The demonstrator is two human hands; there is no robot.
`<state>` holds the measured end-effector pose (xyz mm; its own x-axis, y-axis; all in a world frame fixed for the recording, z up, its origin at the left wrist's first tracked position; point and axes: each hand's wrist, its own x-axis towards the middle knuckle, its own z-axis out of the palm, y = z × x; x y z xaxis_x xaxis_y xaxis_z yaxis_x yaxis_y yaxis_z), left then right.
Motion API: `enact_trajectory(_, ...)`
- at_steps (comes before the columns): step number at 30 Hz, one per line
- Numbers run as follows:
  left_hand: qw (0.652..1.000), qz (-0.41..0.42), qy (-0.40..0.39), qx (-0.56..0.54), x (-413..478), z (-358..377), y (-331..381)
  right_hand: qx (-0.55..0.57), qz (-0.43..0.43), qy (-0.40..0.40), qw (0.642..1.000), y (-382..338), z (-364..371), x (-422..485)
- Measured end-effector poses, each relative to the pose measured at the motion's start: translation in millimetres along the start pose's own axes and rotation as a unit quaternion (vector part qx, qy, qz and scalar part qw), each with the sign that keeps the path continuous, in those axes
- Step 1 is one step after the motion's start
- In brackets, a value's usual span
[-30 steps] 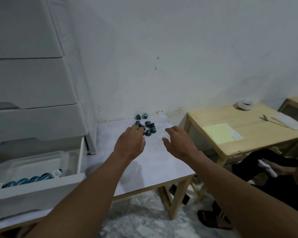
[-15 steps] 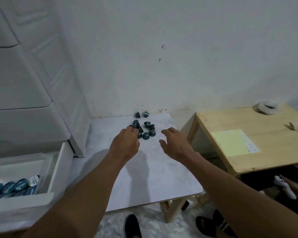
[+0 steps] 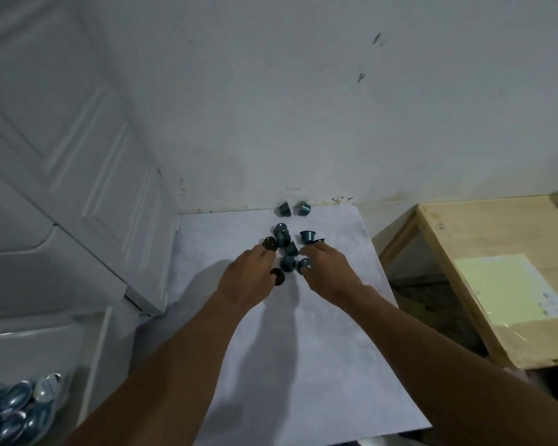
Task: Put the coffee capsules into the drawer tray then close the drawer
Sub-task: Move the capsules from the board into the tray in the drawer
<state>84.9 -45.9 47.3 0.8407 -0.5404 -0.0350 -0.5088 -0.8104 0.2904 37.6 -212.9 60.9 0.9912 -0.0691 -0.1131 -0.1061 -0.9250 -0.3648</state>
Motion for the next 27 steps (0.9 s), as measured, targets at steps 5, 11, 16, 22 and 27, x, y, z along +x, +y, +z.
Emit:
enact_trajectory(5,0.998,-0.008,-0.049,-0.031,14.3,24.4,-10.1,-0.02,-0.009,-0.033,0.999,0.1,20.3,28.9)
enact_trajectory(11,0.996,-0.021,-0.068,-0.053,28.9,42.9,-18.3,-0.052,-0.013,-0.041,0.998,4.5,37.1,53.1)
enact_trajectory(16,0.996,-0.005,-0.063,-0.061,37.9,49.0,-23.4,-0.062,-0.008,-0.046,0.997,5.7,48.3,64.5)
enact_trajectory(22,0.996,0.005,-0.059,-0.074,41.5,50.1,-28.0,-0.046,-0.015,-0.055,0.997,7.1,47.5,70.8)
enact_trajectory(27,0.998,-0.012,-0.038,-0.058,37.7,32.2,-28.3,-0.022,-0.022,-0.049,0.998,2.8,35.0,70.1)
